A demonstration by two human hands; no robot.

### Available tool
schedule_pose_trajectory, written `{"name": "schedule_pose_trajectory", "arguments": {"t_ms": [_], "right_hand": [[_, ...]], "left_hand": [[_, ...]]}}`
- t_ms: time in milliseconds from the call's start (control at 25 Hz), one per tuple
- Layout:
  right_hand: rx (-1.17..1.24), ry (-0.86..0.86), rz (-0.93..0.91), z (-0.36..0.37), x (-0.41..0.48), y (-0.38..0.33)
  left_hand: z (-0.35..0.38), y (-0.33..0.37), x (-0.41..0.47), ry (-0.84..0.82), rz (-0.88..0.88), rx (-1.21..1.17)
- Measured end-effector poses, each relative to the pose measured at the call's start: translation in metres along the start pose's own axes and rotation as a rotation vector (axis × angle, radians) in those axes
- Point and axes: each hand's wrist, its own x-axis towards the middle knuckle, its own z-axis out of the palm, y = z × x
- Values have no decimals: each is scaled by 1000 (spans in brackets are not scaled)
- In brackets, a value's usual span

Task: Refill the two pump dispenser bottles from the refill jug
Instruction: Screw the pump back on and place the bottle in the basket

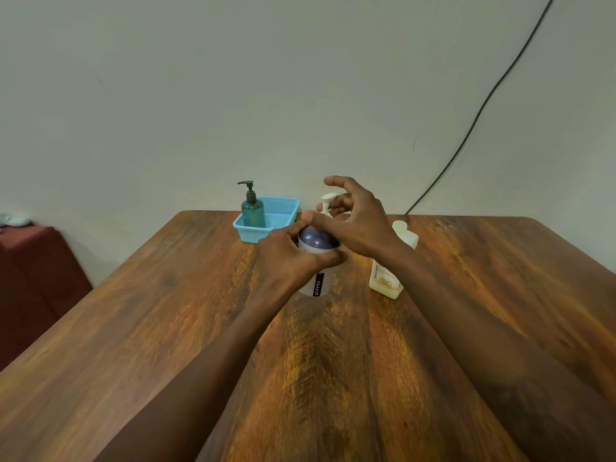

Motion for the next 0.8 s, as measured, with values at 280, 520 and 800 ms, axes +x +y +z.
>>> {"name": "schedule_pose_trajectory", "arguments": {"t_ms": [280, 520, 800], "right_hand": [[-41, 11, 39, -3, 1, -4], [73, -161, 32, -3, 7, -11], [9, -43, -58, 10, 18, -7]], "left_hand": [[-3, 0, -1, 0, 18, -1], [-4, -4, 11, -3, -3, -9], [-7, -8, 17, 40, -35, -15]]}}
